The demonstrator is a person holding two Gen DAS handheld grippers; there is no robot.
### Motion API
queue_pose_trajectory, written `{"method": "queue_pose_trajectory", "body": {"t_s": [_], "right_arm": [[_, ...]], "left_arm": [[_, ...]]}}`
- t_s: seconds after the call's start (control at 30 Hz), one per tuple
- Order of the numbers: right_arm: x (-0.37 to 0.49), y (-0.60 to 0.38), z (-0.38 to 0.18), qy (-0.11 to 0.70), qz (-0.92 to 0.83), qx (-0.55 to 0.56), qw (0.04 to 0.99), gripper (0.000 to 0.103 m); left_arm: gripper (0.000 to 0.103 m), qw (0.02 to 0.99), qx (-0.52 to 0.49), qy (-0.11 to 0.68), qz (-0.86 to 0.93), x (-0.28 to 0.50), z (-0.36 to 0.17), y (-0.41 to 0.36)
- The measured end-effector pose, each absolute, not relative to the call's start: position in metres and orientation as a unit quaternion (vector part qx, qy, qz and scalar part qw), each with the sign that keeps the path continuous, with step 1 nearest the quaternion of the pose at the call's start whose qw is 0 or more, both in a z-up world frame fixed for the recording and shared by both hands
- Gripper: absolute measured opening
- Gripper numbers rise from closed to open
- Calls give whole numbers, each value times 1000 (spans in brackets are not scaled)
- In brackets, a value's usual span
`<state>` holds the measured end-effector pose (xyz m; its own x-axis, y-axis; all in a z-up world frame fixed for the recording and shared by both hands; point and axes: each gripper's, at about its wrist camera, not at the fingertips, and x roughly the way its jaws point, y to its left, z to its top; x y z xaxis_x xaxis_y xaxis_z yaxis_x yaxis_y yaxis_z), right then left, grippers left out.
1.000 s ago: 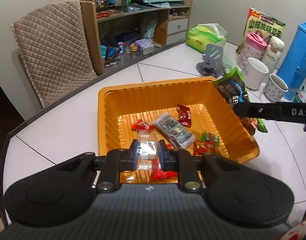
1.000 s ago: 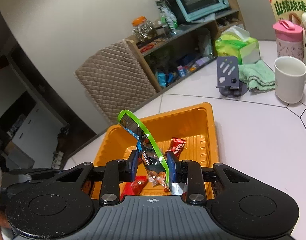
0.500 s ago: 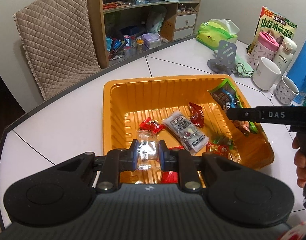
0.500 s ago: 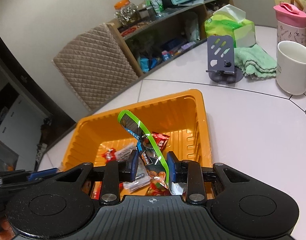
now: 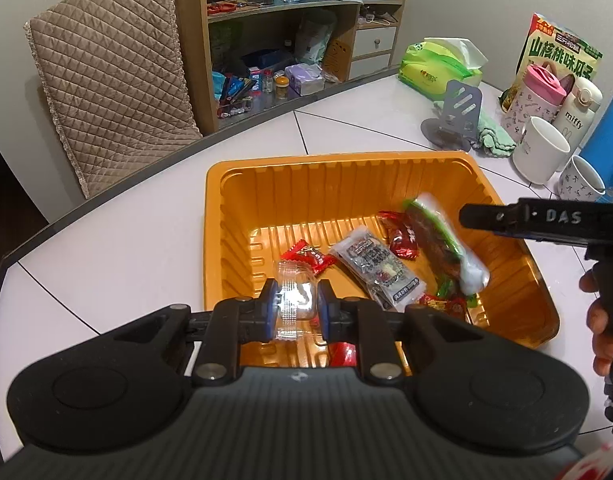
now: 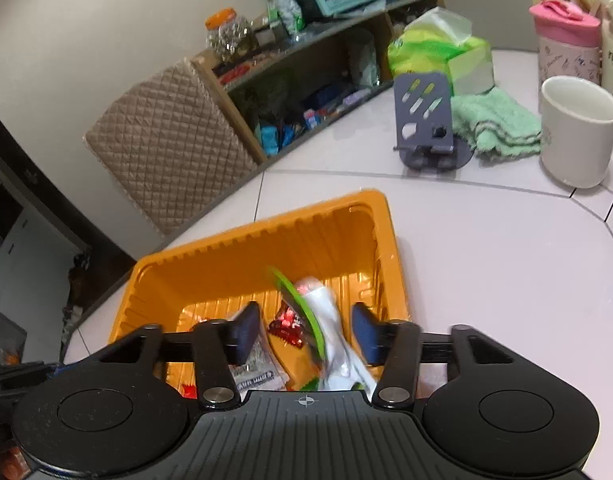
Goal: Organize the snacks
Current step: 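Open the right tool to drop the bag while the left tool releases the candy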
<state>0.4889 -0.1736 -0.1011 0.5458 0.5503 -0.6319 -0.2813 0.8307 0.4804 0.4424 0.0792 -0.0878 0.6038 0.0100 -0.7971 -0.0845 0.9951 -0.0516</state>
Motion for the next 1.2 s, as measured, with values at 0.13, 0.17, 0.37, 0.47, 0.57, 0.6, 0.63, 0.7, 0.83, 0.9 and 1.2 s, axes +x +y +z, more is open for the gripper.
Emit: {"method": "queue_pose_trajectory", "body": {"t_s": [0.13, 0.17, 0.37, 0.47, 0.57, 0.6, 0.63, 0.7, 0.83, 0.9, 1.2], "right_arm": [[483, -178, -96, 414, 256, 164, 858, 53], [481, -178, -95, 415, 258, 158, 858, 53], [470, -179, -95, 419, 270, 132, 857, 53], [469, -179, -94, 419, 271, 125, 858, 53], [469, -179, -93, 419, 269, 122, 858, 53], [469, -179, -93, 419, 269, 120, 859, 53], [469, -179, -92, 418, 268, 117, 860, 53], [470, -178, -92, 416, 267, 112, 862, 53], [469, -178, -91, 416, 265, 107, 863, 53], [469, -178, -91, 417, 265, 105, 863, 53], [452, -176, -85, 415, 278, 93, 861, 53]], "left_arm": [[18, 894, -41, 446, 24, 445, -90, 78], [18, 894, -42, 446, 24, 445, -90, 78], [18, 893, -41, 447, 22, 447, -92, 76], [18, 894, -38, 447, 23, 451, -93, 74], [18, 894, -32, 446, 20, 456, -94, 73], [18, 895, -30, 445, 19, 457, -94, 73], [19, 895, -29, 444, 20, 459, -94, 72], [19, 896, -28, 444, 22, 462, -94, 73], [20, 896, -29, 442, 33, 465, -95, 76], [20, 897, -28, 439, 35, 465, -95, 78], [28, 899, -40, 434, 40, 452, -86, 82]]}}
